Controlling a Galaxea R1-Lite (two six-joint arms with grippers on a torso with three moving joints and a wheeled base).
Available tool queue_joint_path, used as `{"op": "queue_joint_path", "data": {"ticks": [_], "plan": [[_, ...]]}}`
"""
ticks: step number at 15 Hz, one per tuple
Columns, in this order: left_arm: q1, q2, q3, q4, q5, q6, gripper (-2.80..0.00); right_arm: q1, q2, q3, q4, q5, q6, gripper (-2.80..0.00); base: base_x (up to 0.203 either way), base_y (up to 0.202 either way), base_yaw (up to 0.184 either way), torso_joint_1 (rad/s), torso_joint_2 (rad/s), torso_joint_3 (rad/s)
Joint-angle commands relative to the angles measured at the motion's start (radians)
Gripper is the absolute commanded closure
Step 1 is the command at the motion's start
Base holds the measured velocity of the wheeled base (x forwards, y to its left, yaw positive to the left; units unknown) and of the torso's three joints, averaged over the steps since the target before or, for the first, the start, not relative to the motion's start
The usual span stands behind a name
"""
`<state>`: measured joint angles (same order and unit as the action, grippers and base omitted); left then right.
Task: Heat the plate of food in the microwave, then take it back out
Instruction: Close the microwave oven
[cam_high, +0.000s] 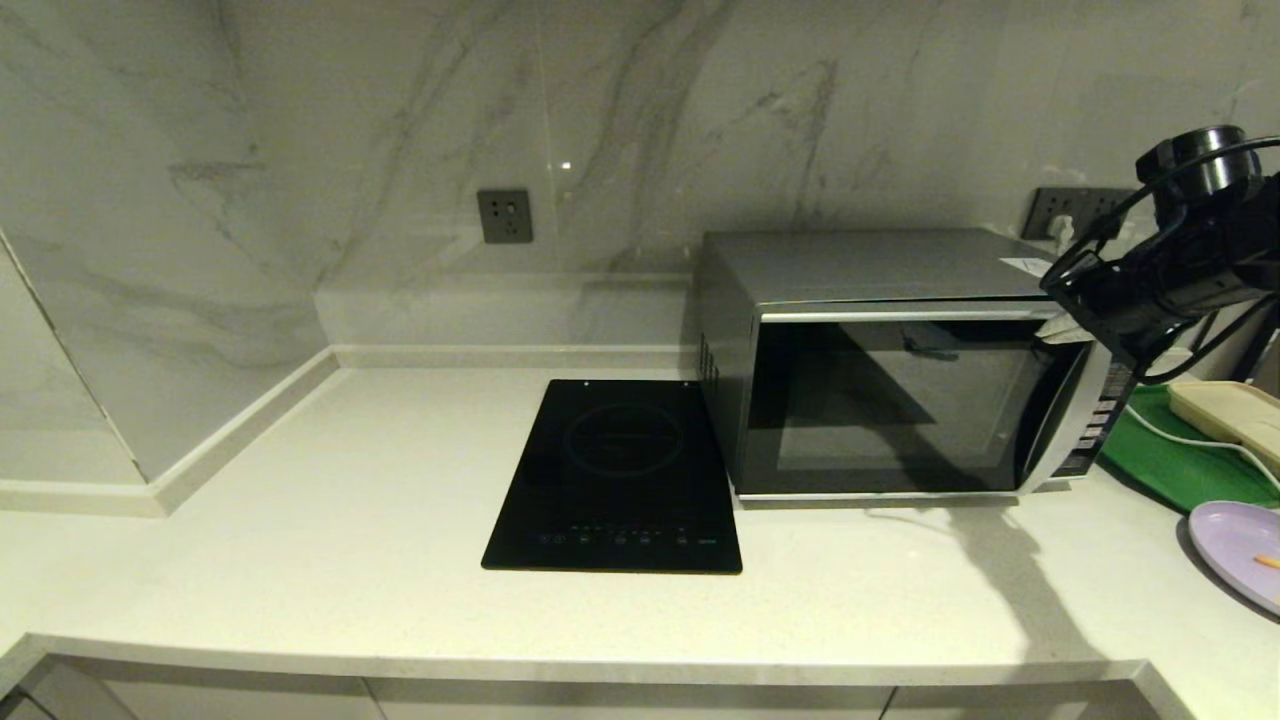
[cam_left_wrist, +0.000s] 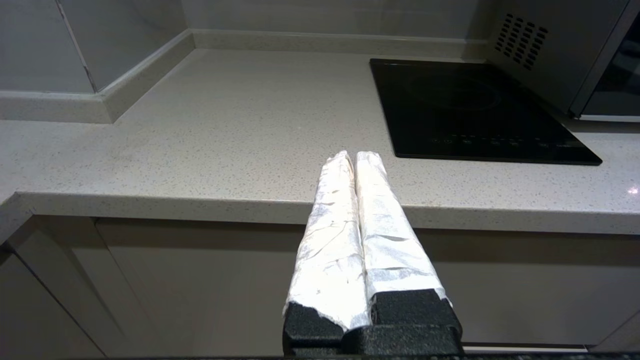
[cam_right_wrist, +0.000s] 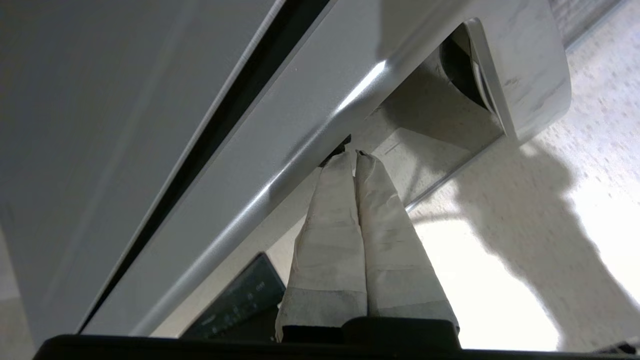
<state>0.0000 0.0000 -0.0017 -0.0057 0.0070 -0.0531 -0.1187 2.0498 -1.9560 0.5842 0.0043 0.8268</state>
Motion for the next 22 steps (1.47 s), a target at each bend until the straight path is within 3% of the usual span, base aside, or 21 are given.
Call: {"op": "queue_joint_path", "data": {"ticks": [1, 7, 12, 13, 17, 19, 22], "plan": [[0.0, 0.0, 0.0, 0.0, 0.001, -0.001, 0.0, 0.003, 0.016, -0.004, -0.043, 0.002, 0.005, 0.0, 0.0, 0.0, 0.0, 0.0, 0.0, 0.0], [0.0, 0.0, 0.0, 0.0, 0.001, -0.001, 0.0, 0.01, 0.036, -0.005, -0.063, 0.011, 0.005, 0.0, 0.0, 0.0, 0.0, 0.0, 0.0, 0.0], [0.0, 0.0, 0.0, 0.0, 0.002, -0.001, 0.0, 0.01, -0.02, -0.012, 0.004, 0.089, -0.016, 0.0, 0.0, 0.0, 0.0, 0.0, 0.0, 0.0], [0.0, 0.0, 0.0, 0.001, 0.001, -0.001, 0.0, 0.011, -0.039, -0.01, 0.059, 0.112, -0.055, 0.0, 0.0, 0.0, 0.0, 0.0, 0.0, 0.0], [0.0, 0.0, 0.0, 0.0, 0.001, -0.001, 0.0, 0.042, -0.092, -0.005, 0.326, 0.291, -0.36, 0.0, 0.0, 0.0, 0.0, 0.0, 0.0, 0.0], [0.0, 0.0, 0.0, 0.0, 0.002, -0.001, 0.0, 0.085, -0.099, -0.006, 0.339, 0.338, -0.417, 0.0, 0.0, 0.0, 0.0, 0.0, 0.0, 0.0], [0.0, 0.0, 0.0, 0.0, 0.002, -0.001, 0.0, 0.136, -0.102, -0.01, 0.34, 0.493, -0.566, 0.0, 0.0, 0.0, 0.0, 0.0, 0.0, 0.0]]}}
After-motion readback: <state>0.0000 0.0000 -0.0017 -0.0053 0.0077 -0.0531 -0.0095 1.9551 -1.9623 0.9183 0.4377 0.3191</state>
